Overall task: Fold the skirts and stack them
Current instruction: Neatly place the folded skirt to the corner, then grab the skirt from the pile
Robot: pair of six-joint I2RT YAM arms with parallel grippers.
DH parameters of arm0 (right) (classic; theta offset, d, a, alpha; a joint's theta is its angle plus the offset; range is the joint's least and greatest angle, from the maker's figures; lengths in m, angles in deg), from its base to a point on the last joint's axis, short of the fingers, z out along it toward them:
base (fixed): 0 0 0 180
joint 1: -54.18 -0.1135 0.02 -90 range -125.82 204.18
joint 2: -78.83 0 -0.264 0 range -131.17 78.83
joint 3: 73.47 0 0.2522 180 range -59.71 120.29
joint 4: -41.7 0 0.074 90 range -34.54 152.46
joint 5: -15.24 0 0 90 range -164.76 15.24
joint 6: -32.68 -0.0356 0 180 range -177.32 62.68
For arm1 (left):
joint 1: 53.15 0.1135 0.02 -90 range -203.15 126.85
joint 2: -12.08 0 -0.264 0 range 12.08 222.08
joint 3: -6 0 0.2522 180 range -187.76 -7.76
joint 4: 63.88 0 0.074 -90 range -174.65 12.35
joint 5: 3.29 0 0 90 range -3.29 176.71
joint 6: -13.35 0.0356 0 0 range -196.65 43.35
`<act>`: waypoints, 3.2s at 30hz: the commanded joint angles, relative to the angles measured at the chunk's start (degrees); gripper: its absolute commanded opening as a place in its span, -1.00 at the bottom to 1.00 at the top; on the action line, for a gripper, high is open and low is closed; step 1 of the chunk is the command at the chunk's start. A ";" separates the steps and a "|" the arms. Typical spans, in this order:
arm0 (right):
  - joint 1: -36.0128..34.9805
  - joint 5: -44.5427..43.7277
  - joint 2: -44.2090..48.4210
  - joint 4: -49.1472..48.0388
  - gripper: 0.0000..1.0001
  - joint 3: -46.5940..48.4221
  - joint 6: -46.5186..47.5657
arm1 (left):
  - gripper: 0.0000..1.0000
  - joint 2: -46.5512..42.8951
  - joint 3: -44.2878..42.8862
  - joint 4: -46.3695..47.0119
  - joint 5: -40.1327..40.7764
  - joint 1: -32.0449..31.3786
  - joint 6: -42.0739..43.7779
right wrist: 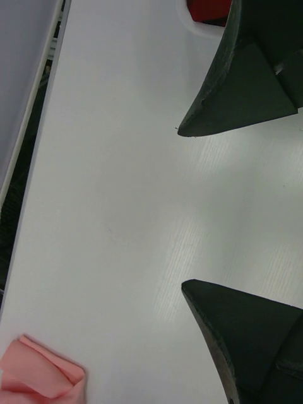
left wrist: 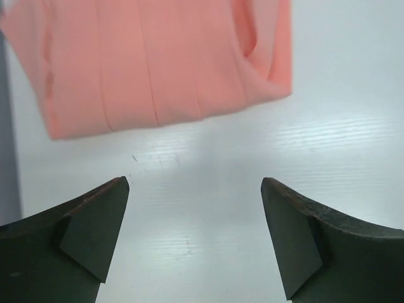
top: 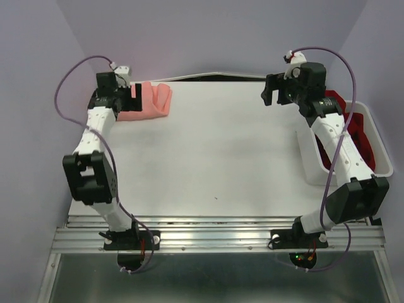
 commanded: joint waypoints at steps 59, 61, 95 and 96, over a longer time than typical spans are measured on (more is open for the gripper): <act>36.07 10.46 -5.81 11.51 -0.99 11.80 9.60 | 0.97 -38.92 19.77 -3.03 -11.34 -11.22 2.63; 36.07 10.11 -3.44 11.42 -0.99 16.17 8.12 | 0.97 -39.01 19.68 -3.03 -10.90 -11.22 2.72; 14.21 37.88 -0.10 -40.56 -0.99 18.44 -39.16 | 0.97 -42.97 19.51 3.04 -9.04 -10.07 -2.65; 8.00 37.53 0.78 -37.91 -0.99 15.62 -35.79 | 0.97 -43.05 19.42 3.21 -9.22 -10.07 -2.64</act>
